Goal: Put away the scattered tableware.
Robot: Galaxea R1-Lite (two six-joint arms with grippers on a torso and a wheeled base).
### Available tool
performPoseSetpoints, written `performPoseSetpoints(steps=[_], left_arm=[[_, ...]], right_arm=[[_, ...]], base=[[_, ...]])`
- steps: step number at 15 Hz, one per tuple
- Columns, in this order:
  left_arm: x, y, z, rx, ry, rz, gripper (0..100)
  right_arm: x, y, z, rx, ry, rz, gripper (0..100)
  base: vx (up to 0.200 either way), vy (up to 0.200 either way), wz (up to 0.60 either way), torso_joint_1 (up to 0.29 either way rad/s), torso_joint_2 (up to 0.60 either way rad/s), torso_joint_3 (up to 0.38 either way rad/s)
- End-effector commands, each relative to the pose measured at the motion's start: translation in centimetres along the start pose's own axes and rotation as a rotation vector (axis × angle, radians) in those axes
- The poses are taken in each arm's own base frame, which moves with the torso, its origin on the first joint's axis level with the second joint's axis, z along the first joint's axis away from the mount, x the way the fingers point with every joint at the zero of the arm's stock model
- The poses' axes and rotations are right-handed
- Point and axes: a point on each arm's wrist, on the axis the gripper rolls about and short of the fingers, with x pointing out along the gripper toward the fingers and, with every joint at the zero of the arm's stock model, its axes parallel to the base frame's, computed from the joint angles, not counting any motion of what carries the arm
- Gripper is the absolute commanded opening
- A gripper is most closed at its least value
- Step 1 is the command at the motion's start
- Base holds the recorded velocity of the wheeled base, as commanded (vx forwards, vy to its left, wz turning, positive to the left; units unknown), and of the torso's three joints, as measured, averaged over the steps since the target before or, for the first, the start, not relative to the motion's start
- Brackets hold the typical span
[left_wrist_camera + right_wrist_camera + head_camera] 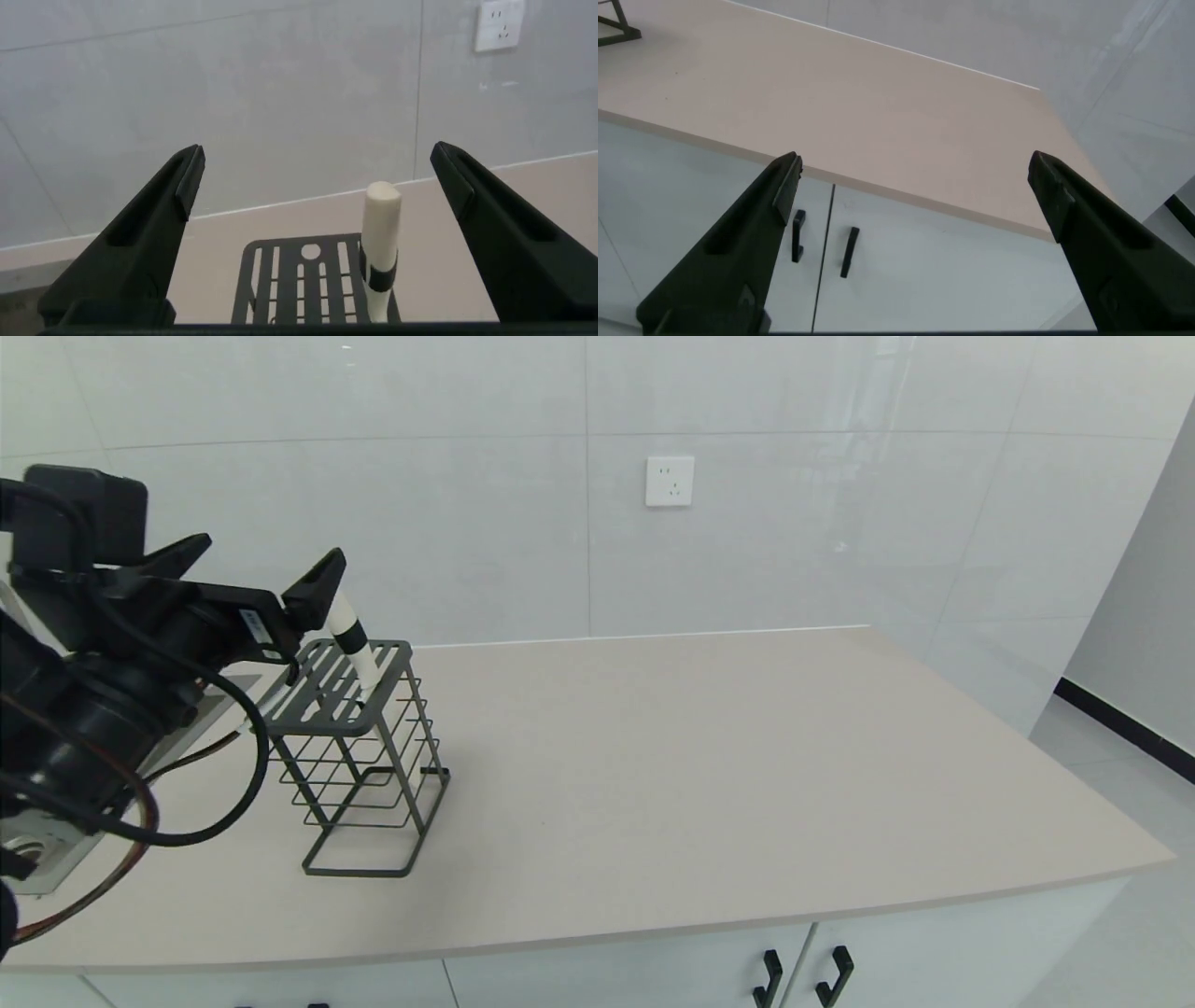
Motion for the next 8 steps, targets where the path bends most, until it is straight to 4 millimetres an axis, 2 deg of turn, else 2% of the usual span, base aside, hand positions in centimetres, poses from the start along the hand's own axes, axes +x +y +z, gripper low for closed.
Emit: performPoseSetpoints(steps=[1,2,3,4,5,6,8], left_arm=[[-4.5,0.8,4.4,0.007,-0.167,-0.018,100],[-6.5,1.7,6.4,0.037,-0.257,0.01,100],[-7.6,2.2,7.4,0.047,-0.3,0.025,100],[-11.1,3.9,9.7,0.076,-0.421,0.093,100],[-12.8,4.9,10.6,0.083,-0.461,0.157,100],[-15.6,6.2,11.4,0.118,-0.512,0.289,100],[-20.2,6.6,11.7,0.167,-0.586,0.454,100]], right_arm=[[0.0,0.0,0.0,0.0,0.001,0.003,100],[0.0,0.0,0.0,-0.003,-0.005,0.025,100],[0.0,0.1,0.0,-0.004,-0.007,0.039,100],[0.0,0.1,0.0,-0.005,-0.007,0.044,100],[0.0,0.1,0.0,-0.005,-0.007,0.044,100],[0.0,0.1,0.0,-0.005,-0.005,0.044,100],[0.0,0.1,0.0,-0.003,-0.003,0.046,100]], base=[[0.0,0.0,0.0,0.0,0.0,0.0],[0.0,0.0,0.0,0.0,0.0,0.0],[0.0,0.0,0.0,0.0,0.0,0.0],[0.0,0.0,0.0,0.0,0.0,0.0],[0.0,0.0,0.0,0.0,0.0,0.0],[0.0,0.0,0.0,0.0,0.0,0.0],[0.0,0.0,0.0,0.0,0.0,0.0]])
